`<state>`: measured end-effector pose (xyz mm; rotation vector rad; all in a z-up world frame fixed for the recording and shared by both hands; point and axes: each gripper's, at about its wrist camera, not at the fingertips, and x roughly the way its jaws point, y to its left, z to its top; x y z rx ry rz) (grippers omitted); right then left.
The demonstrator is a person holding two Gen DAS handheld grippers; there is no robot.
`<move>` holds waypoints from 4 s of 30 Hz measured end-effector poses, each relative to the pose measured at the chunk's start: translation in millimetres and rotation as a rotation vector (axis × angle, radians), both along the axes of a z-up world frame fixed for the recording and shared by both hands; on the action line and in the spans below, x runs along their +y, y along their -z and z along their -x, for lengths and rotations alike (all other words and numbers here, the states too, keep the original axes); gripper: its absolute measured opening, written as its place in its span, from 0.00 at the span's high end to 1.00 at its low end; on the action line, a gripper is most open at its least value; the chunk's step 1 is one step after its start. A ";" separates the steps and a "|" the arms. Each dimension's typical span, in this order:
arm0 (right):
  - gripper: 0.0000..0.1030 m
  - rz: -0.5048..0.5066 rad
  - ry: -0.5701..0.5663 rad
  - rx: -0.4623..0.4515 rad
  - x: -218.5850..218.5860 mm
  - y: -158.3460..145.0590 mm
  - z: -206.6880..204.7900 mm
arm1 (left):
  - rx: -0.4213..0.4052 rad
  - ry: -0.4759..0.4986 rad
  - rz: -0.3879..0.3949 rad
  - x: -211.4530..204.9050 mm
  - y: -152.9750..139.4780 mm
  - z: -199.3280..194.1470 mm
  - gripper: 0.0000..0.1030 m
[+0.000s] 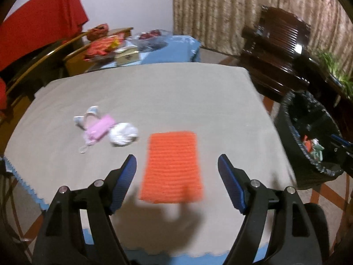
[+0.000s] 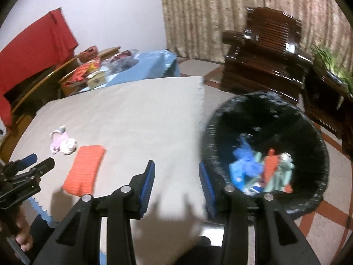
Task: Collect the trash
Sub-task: 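Move both open tools back over the orange mesh and white tissue, then grasp the second orange foam mesh with the right tool while the left grasps white tissue, then carry the mesh and tissue in both tools over the trash bin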
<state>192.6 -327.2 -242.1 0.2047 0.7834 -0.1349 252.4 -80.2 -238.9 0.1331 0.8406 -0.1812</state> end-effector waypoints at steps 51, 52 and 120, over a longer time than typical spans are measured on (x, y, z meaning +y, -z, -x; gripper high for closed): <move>0.89 0.074 -0.281 0.107 204.1 105.6 -116.1 | 0.089 -0.083 0.030 133.2 89.5 -68.2 0.28; 0.90 0.071 -0.277 0.103 201.9 103.6 -117.0 | 0.089 -0.082 0.032 132.7 89.3 -69.2 0.28; 0.90 0.032 -0.109 -0.062 53.8 -14.6 -64.1 | -0.013 0.033 0.074 -17.3 -3.9 -22.6 0.86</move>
